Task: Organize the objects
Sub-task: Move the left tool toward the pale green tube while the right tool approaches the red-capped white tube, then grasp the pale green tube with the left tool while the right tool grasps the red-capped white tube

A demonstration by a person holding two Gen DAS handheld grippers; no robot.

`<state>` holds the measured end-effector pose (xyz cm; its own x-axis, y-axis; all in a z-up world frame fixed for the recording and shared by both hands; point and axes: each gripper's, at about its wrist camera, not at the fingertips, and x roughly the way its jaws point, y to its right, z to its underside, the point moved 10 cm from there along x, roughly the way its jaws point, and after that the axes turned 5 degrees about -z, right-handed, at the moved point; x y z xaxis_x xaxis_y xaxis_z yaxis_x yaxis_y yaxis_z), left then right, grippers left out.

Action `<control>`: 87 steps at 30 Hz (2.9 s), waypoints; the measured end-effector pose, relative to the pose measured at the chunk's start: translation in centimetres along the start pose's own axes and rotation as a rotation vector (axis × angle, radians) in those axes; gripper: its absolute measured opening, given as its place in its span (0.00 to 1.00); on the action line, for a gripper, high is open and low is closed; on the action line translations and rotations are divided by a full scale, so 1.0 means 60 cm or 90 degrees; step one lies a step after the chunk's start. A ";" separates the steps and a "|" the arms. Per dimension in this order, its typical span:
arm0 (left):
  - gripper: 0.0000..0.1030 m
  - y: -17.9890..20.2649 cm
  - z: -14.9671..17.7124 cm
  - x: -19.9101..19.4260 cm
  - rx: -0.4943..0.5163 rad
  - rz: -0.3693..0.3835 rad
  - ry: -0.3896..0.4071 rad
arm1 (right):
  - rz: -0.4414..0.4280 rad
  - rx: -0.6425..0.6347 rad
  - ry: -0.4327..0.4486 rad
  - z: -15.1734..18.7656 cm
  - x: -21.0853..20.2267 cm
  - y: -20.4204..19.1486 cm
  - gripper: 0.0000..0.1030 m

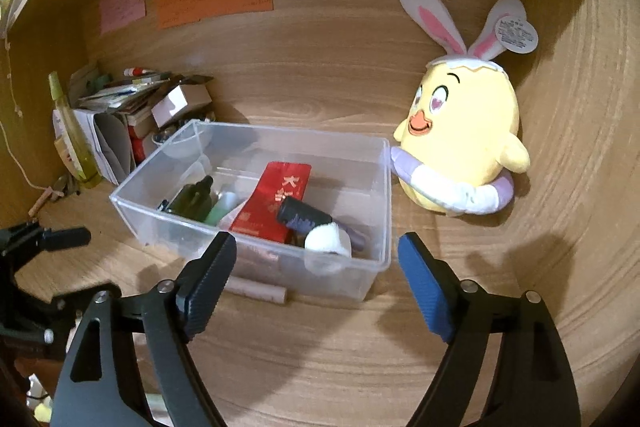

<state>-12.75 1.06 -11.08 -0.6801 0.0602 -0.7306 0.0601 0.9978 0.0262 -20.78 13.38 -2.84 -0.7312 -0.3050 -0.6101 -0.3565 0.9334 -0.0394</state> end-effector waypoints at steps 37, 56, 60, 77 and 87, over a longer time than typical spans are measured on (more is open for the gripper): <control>0.25 0.002 0.124 0.009 0.020 0.018 -0.074 | -0.088 -0.070 -0.172 0.099 0.138 -0.115 0.82; 0.29 -0.051 0.086 0.023 -0.016 -0.011 -0.066 | -0.109 -0.091 -0.194 0.098 0.148 -0.131 0.90; 0.29 -0.050 0.089 0.029 -0.016 -0.002 -0.077 | -0.165 -0.083 -0.208 0.112 0.117 -0.142 0.88; 0.34 -0.055 0.094 0.031 -0.024 0.005 -0.077 | -0.179 -0.114 -0.237 0.118 0.125 -0.166 0.90; 0.34 -0.056 0.092 0.038 -0.018 -0.002 -0.075 | -0.133 -0.161 -0.230 0.104 0.158 -0.177 0.89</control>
<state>-10.48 -2.27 -16.60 -0.5901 0.0552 -0.8055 0.0368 0.9985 0.0415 -20.27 1.74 -13.16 -0.3958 -0.3542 -0.8473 -0.6370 0.7705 -0.0246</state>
